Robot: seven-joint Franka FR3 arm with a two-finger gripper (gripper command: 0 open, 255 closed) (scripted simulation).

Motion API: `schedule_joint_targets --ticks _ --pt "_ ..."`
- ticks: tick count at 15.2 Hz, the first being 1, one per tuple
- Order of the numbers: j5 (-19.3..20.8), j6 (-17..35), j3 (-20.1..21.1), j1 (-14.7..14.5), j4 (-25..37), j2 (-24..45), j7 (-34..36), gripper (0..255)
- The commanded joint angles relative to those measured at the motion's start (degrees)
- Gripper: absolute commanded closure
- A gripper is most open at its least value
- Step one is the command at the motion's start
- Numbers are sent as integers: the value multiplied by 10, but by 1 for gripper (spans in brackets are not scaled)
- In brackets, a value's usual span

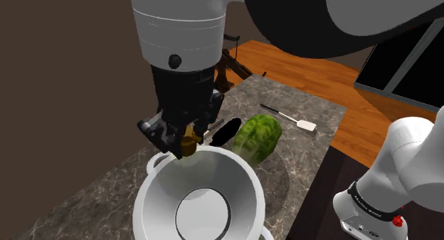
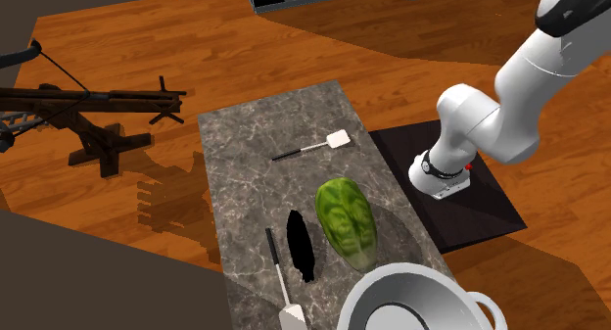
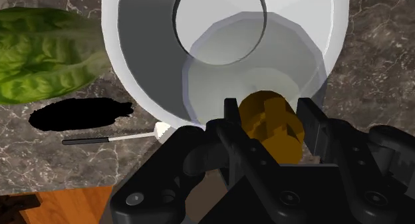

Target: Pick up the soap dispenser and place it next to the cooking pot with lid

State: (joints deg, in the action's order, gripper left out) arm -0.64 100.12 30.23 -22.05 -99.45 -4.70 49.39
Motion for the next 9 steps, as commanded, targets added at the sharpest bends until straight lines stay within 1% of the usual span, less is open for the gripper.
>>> schedule_joint_targets --ticks 1,5,9 --pt "14 -1 20 -14 21 23 37 255" --pt "54 -14 55 -48 81 85 108 255" --pt "107 -36 79 -98 159 160 178 255"
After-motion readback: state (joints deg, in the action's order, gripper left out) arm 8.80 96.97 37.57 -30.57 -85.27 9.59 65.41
